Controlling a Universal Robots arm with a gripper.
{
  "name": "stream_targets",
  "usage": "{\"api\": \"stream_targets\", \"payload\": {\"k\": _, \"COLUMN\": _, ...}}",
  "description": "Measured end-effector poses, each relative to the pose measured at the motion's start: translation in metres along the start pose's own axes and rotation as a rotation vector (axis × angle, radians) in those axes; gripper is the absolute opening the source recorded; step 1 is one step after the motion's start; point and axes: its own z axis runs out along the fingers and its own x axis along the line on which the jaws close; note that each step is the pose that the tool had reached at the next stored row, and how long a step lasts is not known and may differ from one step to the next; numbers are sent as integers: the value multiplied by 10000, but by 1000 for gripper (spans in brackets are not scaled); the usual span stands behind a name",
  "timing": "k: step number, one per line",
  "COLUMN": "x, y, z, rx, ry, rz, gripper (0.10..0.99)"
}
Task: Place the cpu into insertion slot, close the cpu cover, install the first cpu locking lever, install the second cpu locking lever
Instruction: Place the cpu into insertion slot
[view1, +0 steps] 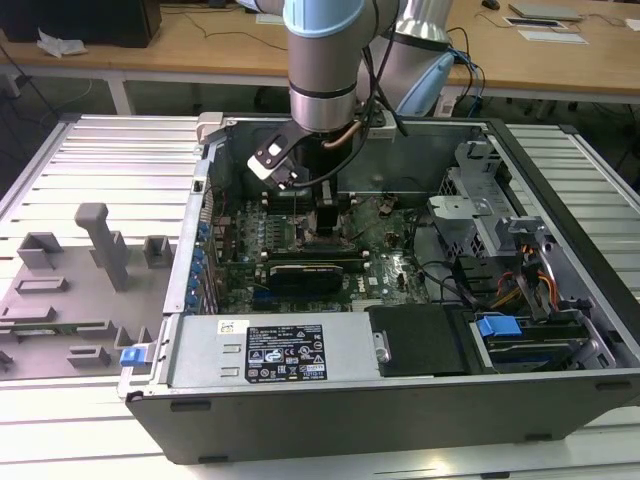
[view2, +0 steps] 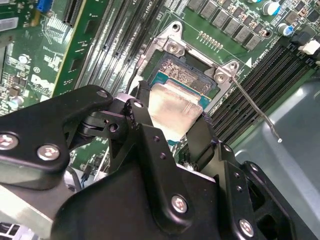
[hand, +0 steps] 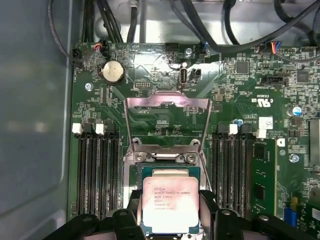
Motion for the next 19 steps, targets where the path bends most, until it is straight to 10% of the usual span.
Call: {"api": "stream_targets", "payload": {"k": 19, "x": 39, "y": -49, "z": 223, "rx": 0, "ry": -22, "rz": 467, "gripper": 541}}
